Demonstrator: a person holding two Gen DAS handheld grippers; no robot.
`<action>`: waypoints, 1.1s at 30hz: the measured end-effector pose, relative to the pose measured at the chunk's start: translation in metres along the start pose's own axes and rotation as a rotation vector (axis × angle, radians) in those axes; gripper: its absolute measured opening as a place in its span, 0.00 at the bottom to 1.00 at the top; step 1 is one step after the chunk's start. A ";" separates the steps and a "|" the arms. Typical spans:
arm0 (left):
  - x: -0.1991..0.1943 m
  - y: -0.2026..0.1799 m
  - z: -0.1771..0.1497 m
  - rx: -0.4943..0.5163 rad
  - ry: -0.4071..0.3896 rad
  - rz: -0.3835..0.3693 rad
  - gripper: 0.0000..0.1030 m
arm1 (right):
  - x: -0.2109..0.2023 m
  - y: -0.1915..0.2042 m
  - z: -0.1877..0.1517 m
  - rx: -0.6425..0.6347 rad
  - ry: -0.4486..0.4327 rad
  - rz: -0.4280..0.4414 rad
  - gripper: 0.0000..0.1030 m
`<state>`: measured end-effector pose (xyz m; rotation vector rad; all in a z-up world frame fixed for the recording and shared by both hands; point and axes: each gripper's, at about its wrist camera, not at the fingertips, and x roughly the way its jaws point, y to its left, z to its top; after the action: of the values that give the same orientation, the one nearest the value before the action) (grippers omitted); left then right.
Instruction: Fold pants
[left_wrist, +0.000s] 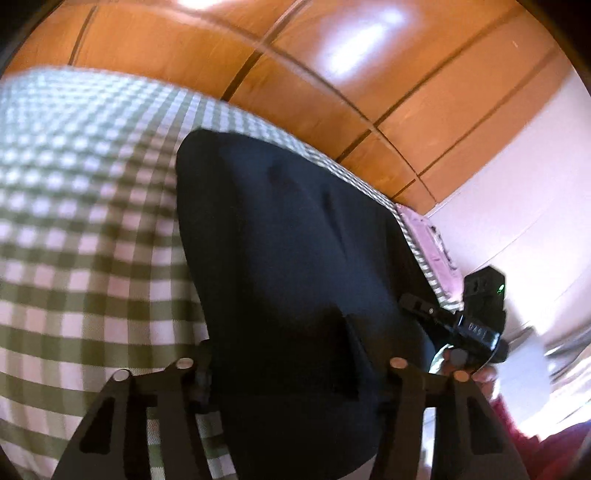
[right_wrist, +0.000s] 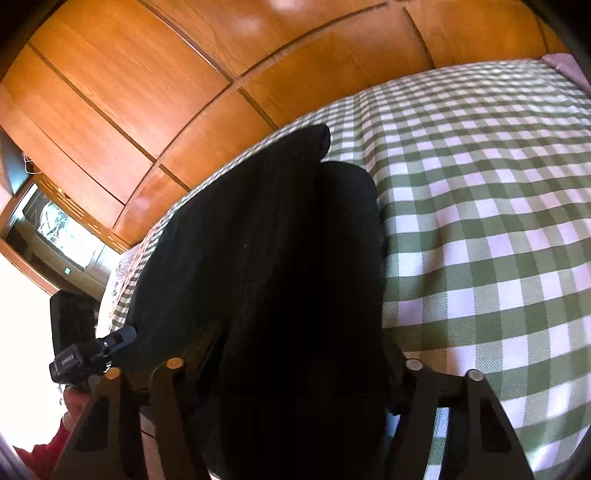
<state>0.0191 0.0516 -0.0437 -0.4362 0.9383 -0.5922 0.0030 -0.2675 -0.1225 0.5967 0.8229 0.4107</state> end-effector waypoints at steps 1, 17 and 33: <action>-0.002 -0.006 0.000 0.019 -0.010 0.016 0.52 | -0.002 0.002 0.000 -0.006 -0.012 -0.007 0.58; -0.001 -0.021 0.065 0.160 -0.134 0.162 0.49 | 0.020 0.051 0.061 -0.179 -0.157 -0.073 0.51; 0.072 0.016 0.179 0.134 -0.173 0.238 0.49 | 0.091 0.041 0.170 -0.209 -0.246 -0.125 0.51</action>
<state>0.2072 0.0341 -0.0033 -0.2461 0.7665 -0.3912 0.1873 -0.2424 -0.0563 0.3892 0.5697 0.2978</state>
